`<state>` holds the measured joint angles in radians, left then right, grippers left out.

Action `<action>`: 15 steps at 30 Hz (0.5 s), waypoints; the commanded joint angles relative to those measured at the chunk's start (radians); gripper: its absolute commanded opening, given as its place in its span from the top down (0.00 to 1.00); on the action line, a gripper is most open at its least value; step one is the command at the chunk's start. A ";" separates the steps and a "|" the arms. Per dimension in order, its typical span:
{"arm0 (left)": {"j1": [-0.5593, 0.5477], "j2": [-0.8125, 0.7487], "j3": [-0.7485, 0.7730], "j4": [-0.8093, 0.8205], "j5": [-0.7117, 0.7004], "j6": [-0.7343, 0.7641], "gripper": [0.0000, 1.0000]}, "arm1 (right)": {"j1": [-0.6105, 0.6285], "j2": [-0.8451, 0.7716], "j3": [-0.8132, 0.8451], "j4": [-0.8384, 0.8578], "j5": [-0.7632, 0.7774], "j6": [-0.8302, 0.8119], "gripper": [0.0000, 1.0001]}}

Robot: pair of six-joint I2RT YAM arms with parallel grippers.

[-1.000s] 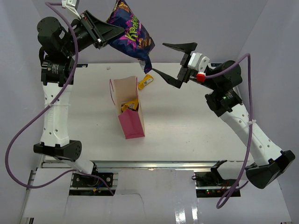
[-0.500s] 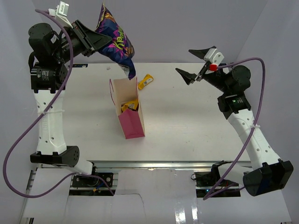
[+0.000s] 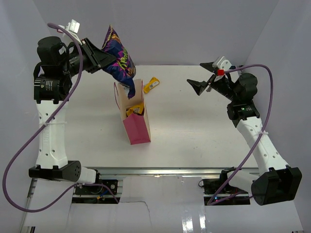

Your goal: Place the snacks into the paper bag

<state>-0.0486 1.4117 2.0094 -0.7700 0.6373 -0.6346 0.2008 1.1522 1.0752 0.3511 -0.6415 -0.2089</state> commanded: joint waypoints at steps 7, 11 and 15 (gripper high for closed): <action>0.000 -0.125 -0.069 0.094 0.024 0.079 1.00 | -0.026 -0.032 -0.038 0.012 0.005 0.023 0.10; 0.000 -0.138 -0.118 0.106 0.062 0.081 1.00 | -0.029 -0.032 -0.049 0.008 0.006 0.022 0.10; 0.000 -0.151 -0.161 0.118 0.079 0.082 1.00 | -0.031 -0.032 -0.064 0.008 0.005 0.023 0.10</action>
<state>-0.0486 1.3293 1.8397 -0.7940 0.6628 -0.5606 0.1761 1.1416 1.0195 0.3401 -0.6411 -0.1928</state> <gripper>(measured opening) 0.283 0.903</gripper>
